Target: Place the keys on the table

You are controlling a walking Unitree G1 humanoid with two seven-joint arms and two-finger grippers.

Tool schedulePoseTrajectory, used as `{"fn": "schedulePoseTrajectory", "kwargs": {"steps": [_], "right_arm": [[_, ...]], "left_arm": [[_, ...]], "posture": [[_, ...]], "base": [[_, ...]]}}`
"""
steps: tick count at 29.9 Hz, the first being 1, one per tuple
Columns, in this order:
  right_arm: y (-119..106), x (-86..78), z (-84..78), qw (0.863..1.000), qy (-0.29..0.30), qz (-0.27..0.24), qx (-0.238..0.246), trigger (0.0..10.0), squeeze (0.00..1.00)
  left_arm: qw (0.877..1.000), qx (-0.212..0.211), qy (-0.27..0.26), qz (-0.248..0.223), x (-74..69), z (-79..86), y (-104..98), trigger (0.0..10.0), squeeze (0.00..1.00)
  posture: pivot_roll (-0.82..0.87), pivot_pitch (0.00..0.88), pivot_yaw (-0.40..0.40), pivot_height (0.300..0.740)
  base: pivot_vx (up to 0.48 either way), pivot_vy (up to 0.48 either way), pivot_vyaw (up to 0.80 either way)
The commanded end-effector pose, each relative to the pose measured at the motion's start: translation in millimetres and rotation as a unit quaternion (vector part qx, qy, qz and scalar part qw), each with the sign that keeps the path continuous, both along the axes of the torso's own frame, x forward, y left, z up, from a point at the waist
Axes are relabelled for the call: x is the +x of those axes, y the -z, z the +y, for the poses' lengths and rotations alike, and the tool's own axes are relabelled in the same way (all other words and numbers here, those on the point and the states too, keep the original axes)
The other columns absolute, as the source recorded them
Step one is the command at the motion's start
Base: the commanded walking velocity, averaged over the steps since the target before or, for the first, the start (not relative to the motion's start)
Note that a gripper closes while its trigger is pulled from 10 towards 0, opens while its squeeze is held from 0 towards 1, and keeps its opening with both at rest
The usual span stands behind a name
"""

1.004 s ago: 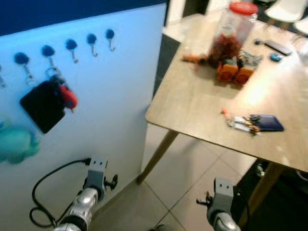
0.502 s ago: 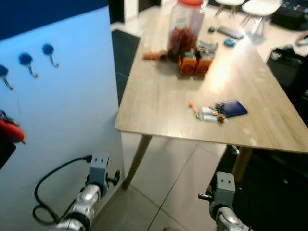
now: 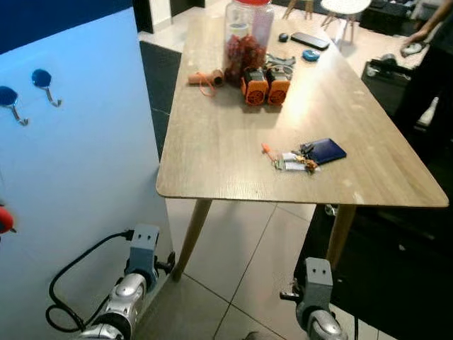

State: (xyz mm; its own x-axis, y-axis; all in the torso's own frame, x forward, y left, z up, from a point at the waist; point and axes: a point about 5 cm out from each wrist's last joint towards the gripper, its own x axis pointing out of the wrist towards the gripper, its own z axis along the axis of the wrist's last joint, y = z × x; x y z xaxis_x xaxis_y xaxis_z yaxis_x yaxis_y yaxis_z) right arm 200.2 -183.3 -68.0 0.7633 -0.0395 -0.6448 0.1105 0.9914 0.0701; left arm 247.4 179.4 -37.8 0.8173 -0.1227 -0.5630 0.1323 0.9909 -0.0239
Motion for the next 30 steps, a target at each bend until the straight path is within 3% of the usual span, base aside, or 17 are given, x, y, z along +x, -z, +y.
{"fn": "schedulePoseTrajectory", "kwargs": {"steps": [1, 17, 30], "right_arm": [[1.2, -3.3, -5.0, 1.0, 0.002, 0.005, -0.006, 10.0, 0.0], [1.1, -4.5, -7.8, 1.0, 0.001, 0.002, -0.012, 10.0, 0.0], [2.3, -7.4, -12.0, 1.0, 0.01, 0.007, -0.014, 10.0, 0.0]], "left_arm": [[1.0, -0.001, 0.0, 0.009, -3.4, -1.0, 3.2, 10.0, 0.0], [1.0, 0.0, 0.004, 0.013, -3.9, -4.0, 4.3, 10.0, 0.0], [1.0, -0.003, 0.002, 0.017, -0.9, -6.4, 3.4, 10.0, 0.0]], "posture": [[0.03, 0.066, -0.005, 0.74], [0.02, 0.059, -0.004, 0.74], [0.02, 0.065, 0.001, 0.74]], "base": [[0.0, -0.48, 0.0], [0.0, -0.48, 0.0], [0.0, 0.0, 0.0]]}}
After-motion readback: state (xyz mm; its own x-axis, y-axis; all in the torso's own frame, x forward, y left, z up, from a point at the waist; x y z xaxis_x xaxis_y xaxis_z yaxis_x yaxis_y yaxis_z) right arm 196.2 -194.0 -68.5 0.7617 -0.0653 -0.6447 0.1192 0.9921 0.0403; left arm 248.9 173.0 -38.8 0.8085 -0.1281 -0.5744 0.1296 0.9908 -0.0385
